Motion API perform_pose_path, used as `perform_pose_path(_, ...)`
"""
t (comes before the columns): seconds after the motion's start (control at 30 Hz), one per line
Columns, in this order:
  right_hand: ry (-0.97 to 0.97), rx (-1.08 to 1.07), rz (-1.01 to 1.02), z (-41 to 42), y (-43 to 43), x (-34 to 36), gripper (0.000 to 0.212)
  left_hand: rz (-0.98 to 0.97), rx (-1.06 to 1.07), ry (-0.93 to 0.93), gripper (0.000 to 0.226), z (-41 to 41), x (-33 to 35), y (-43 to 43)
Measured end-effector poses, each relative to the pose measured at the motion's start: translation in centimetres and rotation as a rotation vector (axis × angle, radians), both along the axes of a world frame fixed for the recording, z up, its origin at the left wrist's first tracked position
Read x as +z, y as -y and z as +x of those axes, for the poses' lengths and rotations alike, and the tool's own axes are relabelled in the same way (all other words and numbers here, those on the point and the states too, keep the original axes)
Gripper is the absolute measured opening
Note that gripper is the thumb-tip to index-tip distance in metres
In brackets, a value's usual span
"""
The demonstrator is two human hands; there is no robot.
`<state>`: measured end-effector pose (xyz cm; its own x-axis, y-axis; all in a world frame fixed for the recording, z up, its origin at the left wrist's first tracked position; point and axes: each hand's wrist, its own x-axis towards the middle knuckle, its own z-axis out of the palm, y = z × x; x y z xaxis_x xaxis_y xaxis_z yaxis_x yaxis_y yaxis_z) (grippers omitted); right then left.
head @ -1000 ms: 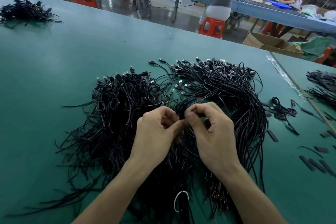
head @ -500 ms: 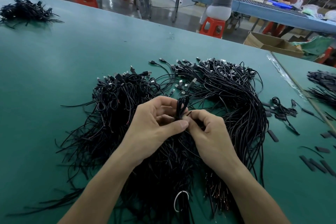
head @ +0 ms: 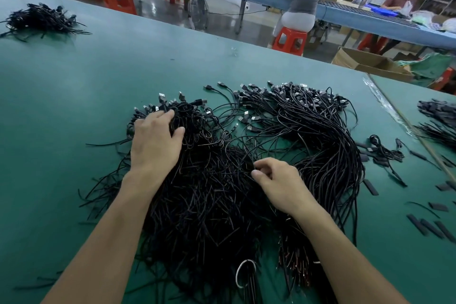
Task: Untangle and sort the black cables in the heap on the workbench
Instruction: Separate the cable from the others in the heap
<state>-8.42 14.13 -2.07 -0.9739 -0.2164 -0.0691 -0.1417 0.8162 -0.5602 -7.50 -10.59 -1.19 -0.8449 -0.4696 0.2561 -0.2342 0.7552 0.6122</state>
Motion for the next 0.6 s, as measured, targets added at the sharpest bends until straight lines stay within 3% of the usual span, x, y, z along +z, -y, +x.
perform_pose_path(0.07, -0.007, -0.015, 0.050, 0.0, 1.2, -0.3, 0.032, -0.117, 0.034, -0.001, 0.055, 0.0, 0.2, -0.4)
perform_pose_path(0.13, -0.016, -0.053, 0.108, -0.1, 2.3, -0.6, 0.039, -0.171, 0.066, -0.130, 0.055, 0.4, 0.5, -1.3)
perform_pose_path(0.23, -0.010, -0.088, 0.143, -0.3, 3.7, -1.0, 0.041, -0.174, -0.011, -0.312, 0.032, 1.0, 0.5, -2.7)
perform_pose_path(0.33, -0.027, -0.142, 0.024, -0.6, 4.3, -1.3, 0.027, -0.088, -0.208, -0.353, 0.016, 1.5, 0.1, -3.9)
perform_pose_path(0.47, -0.050, -0.186, -0.031, -0.5, 4.3, -0.8, 0.022, 0.005, -0.419, -0.227, 0.030, 1.5, -0.7, -5.0)
perform_pose_path(0.6, -0.220, -0.100, -0.127, 0.4, 4.1, 1.2, 0.018, -0.008, -0.519, -0.112, 0.064, 1.3, -0.9, -5.3)
